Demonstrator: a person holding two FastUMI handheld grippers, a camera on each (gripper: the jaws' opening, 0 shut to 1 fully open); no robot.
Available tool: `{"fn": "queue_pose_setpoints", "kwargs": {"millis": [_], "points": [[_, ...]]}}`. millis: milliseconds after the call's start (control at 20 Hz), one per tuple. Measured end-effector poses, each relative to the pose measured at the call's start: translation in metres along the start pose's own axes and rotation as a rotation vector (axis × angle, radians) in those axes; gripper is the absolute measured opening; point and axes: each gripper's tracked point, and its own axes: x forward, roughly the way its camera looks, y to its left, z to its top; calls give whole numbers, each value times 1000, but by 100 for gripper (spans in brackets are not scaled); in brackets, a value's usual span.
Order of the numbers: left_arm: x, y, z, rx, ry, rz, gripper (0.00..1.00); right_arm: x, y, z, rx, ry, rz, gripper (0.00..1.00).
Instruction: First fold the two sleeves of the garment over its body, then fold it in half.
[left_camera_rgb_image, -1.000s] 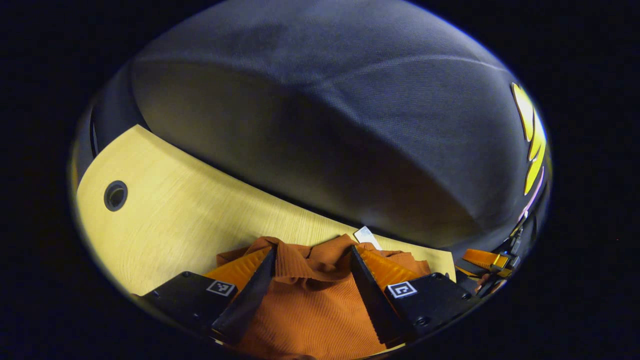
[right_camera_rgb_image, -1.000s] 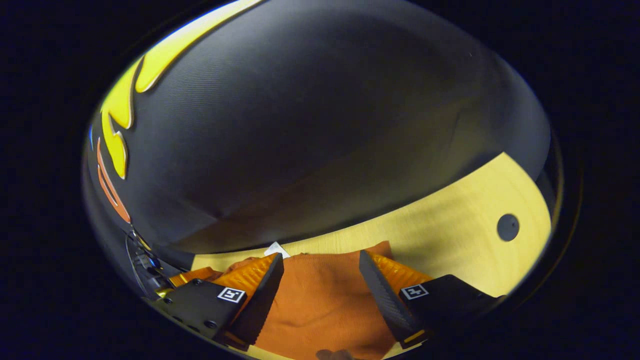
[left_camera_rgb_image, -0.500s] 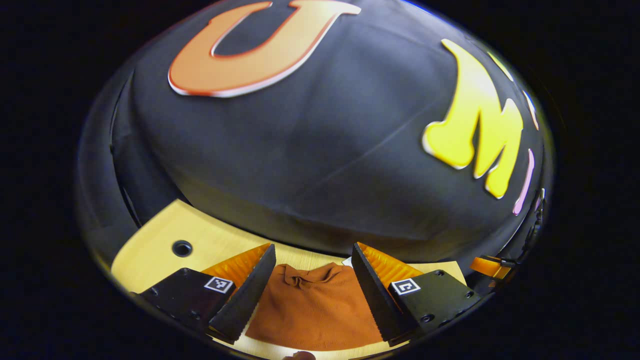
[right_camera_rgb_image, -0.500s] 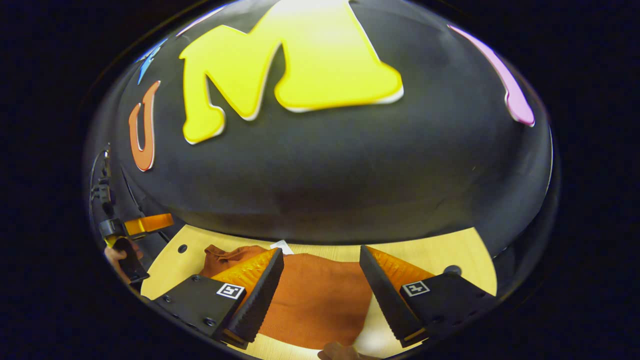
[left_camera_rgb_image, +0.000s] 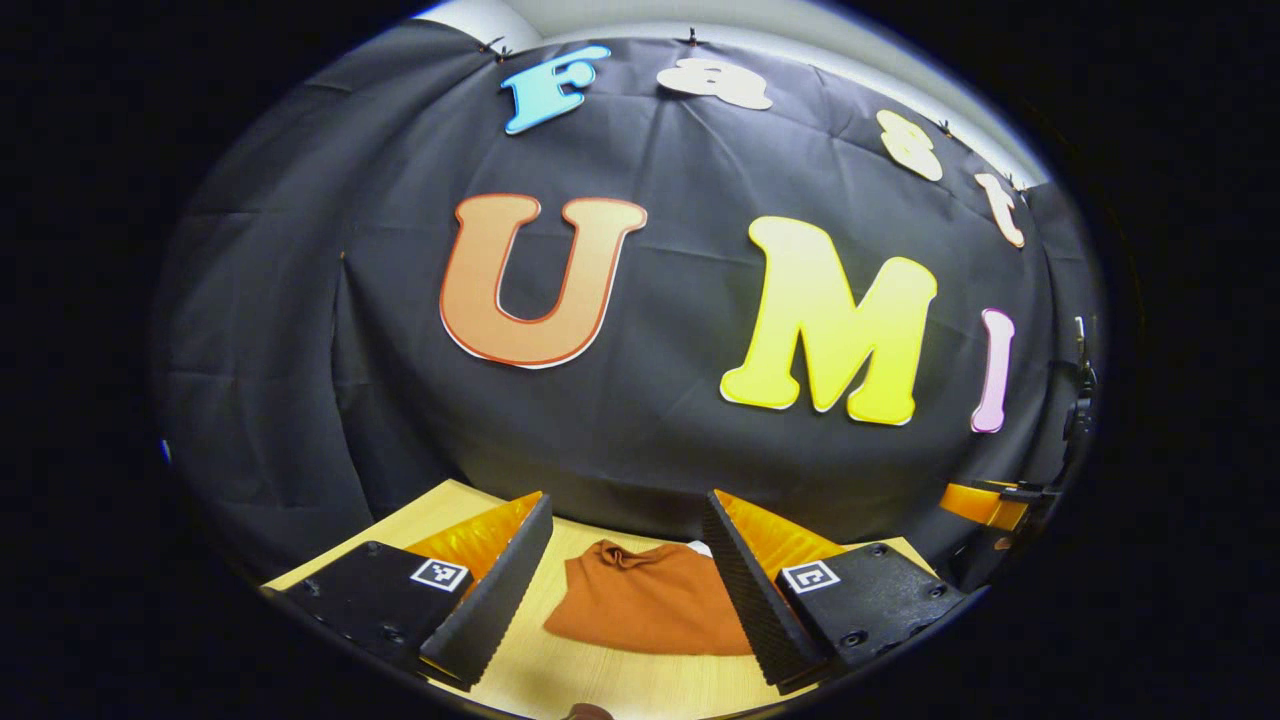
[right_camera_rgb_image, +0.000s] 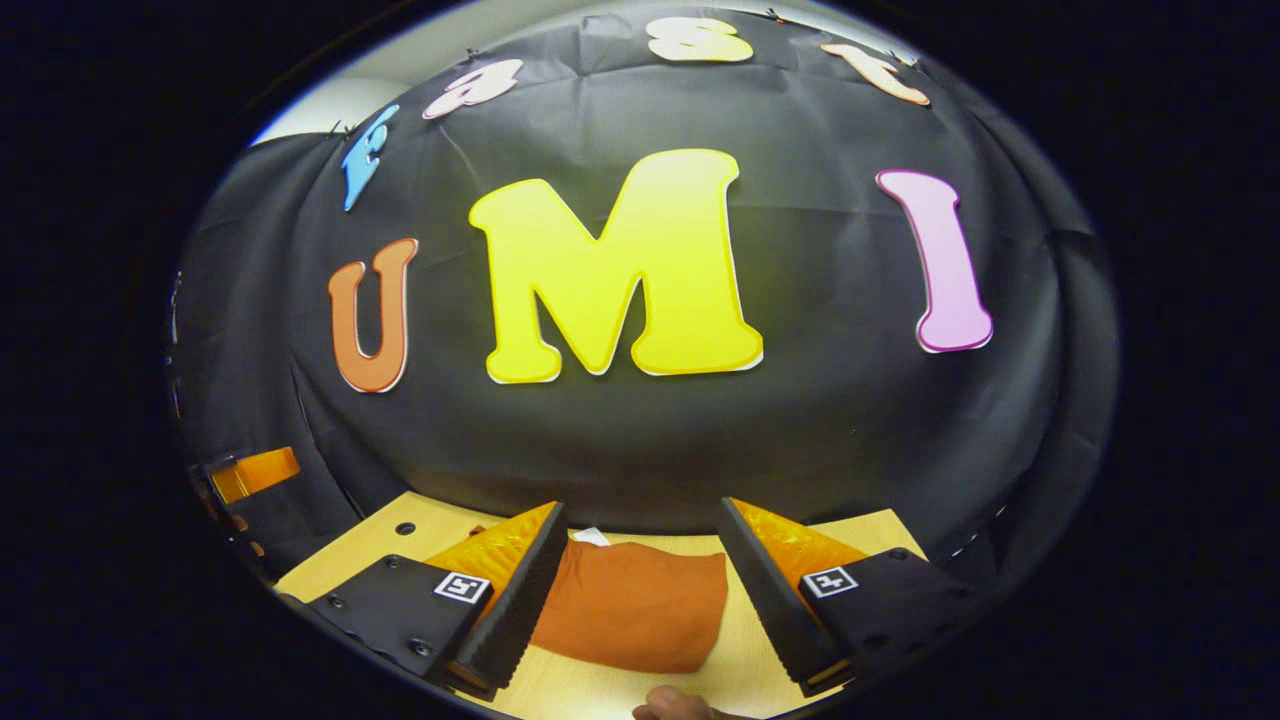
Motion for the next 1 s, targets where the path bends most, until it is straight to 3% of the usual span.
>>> {"fn": "queue_pose_setpoints", "kwargs": {"millis": [250,400,600,850,1000], "points": [[-86,13,8,57,-85,40,98,-108,8,-15,-3,-62,-135,97],[-134,-2,-6,113,-78,-56,98,-174,18,-29,-39,-93,-192,97],[-186,-3,-28,175,-57,-95,98,-250,28,-33,-91,-166,-263,93],[-221,-13,-48,123,-18,-118,98,-297,53,-30,-90,-212,-233,100],[-230,-19,-46,135,-15,-116,98,-305,64,-35,-116,-207,-206,96]]}}
